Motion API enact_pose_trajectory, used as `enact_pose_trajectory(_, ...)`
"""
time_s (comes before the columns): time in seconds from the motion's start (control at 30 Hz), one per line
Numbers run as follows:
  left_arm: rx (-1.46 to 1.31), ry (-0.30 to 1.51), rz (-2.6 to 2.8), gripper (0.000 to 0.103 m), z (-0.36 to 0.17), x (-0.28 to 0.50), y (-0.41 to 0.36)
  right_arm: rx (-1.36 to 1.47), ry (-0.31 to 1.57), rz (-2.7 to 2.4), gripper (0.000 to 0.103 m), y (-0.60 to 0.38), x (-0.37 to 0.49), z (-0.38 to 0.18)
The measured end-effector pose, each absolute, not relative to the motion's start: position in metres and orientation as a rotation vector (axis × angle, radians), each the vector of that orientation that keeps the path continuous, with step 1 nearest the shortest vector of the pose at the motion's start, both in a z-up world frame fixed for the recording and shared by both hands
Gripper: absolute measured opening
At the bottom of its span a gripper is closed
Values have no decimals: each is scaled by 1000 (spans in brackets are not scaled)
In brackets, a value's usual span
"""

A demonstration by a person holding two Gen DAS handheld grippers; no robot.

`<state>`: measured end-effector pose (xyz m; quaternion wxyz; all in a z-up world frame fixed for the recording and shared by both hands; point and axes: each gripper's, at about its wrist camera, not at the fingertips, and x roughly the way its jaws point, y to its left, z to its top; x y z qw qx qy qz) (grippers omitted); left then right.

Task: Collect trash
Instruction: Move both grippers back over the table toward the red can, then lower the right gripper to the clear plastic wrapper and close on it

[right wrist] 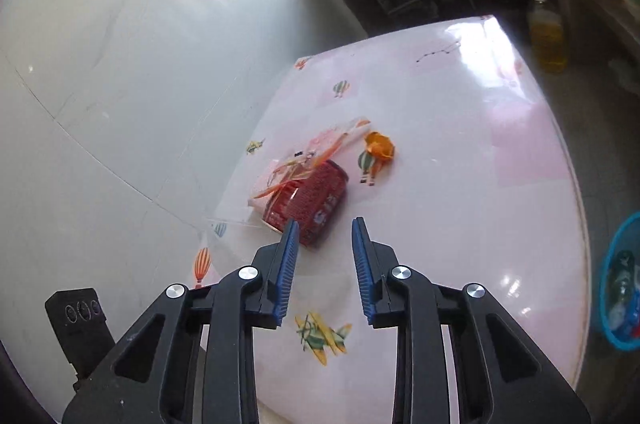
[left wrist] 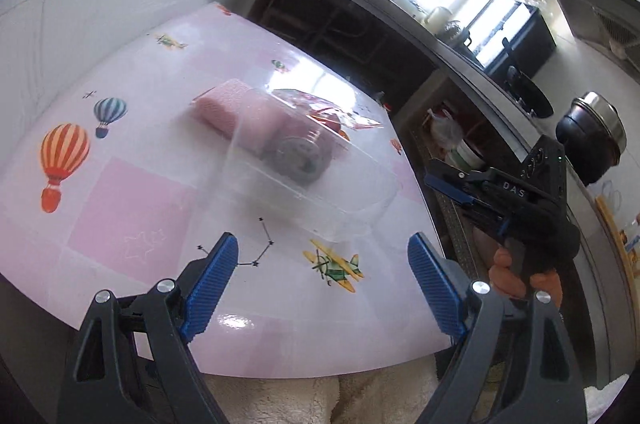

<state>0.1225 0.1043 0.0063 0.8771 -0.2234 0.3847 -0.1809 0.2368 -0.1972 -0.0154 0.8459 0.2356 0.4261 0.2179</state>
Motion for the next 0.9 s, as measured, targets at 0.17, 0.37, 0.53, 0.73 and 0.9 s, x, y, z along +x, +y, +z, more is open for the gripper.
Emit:
enact_pose_trajectory(0.17,-562,804,-381,84,-4,123,128,441,957,540,18,-157,228,-27)
enact_pose_trajectory(0.37,-701,817,-412,84,-17,128,157,329,1057,678,18,-107,184,-37)
enact_pose_trajectory(0.53,-739,832,-396,84,-26,132,165,278,1139,760,18,-73,163,-55)
enact_pose_trajectory(0.73,-718,808,-369,84,-20,129,171,199,1168,824,18,-38,147,-61)
enact_pose_trajectory(0.9,-620,819,-261,83,-24,132,175,197,1107,824,24,-56,144,-40)
